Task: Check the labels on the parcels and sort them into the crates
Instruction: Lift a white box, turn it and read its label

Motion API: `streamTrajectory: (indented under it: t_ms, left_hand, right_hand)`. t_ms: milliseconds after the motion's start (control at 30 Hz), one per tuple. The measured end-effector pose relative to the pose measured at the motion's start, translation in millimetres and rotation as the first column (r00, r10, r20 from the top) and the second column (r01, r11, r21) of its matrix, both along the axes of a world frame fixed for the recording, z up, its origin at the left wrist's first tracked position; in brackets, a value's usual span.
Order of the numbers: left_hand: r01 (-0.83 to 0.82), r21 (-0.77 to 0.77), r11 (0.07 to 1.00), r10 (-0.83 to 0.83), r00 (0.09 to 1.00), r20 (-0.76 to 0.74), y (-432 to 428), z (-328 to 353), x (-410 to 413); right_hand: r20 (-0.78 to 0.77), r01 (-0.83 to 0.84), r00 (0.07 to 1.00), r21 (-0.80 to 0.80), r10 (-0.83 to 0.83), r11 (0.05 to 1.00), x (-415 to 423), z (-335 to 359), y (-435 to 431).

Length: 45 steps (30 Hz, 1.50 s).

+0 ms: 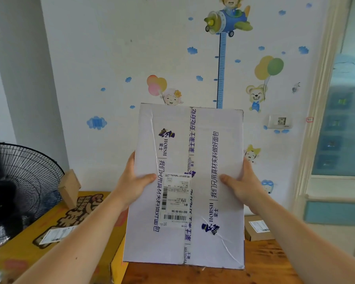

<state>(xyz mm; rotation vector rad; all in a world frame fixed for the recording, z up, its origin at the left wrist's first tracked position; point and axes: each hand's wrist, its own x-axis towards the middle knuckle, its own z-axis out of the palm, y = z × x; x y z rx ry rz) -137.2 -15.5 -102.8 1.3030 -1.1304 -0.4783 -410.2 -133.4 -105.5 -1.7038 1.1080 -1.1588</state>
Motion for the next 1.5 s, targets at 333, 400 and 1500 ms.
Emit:
streamTrajectory:
  t_ms: [333,400,1500]
  left_hand:
    - [0.052,0.049,0.997,-0.039,0.969,-0.243,8,2,1]
    - [0.143,0.084,0.986,-0.122,0.968,-0.218,14,1,2]
    - [-0.015,0.131,0.991,0.037,0.985,-0.166,24,12,-2]
  right_hand:
    - [0.056,-0.104,0.994,0.100,0.099,0.990,-6,6,-6]
    - [0.071,-0.177,0.983,0.140,0.168,0.974,-10,9,-7]
    - [-0.004,-0.087,0.996,0.154,0.088,0.984,-12,-3,13]
